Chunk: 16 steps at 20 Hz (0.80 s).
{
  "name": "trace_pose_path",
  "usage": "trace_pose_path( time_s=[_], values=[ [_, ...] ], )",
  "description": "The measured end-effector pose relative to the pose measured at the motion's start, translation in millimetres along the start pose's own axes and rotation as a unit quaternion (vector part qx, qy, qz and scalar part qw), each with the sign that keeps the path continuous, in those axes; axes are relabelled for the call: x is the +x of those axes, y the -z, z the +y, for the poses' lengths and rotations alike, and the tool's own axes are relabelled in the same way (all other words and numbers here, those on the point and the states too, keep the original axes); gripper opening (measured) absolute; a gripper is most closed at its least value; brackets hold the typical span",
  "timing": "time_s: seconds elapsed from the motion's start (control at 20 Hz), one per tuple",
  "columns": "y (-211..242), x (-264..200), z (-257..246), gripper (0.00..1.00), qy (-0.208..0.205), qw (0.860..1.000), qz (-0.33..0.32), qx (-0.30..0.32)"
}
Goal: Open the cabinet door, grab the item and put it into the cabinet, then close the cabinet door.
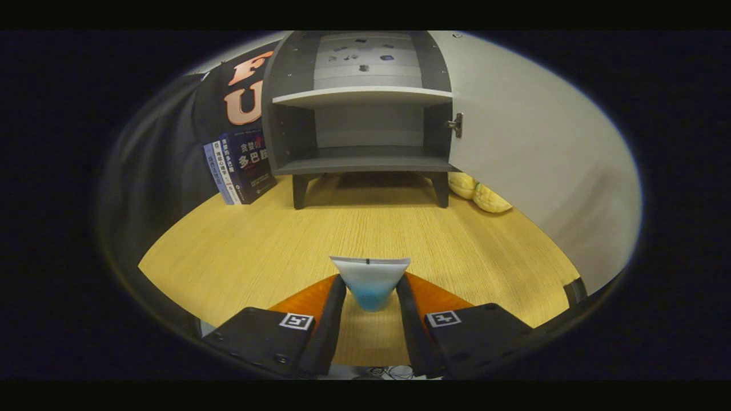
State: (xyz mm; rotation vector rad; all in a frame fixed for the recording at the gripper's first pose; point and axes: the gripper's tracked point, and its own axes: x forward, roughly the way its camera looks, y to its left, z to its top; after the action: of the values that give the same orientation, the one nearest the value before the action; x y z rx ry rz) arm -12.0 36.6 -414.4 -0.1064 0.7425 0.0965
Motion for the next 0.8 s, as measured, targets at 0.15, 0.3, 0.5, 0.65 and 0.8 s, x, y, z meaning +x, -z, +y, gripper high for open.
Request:
trace_pose_path(
  time_s=[0.15, 0.3, 0.5, 0.65, 0.8],
  values=[
    [-35.3, -18.0, 10.7, 0.59, -0.024, 0.999, -0.023, 0.015],
    [-108.0, -35.4, 15.4, 0.58, -0.035, 0.997, -0.068, -0.001],
    [-230.8, -64.1, 35.5, 0.58, -0.076, 0.987, -0.140, 0.006],
    [-305.4, -70.7, 41.7, 0.58, -0.083, 0.983, -0.165, -0.008],
    [-374.2, -49.7, 37.6, 0.58, -0.058, 0.980, -0.187, -0.025]
  ],
)
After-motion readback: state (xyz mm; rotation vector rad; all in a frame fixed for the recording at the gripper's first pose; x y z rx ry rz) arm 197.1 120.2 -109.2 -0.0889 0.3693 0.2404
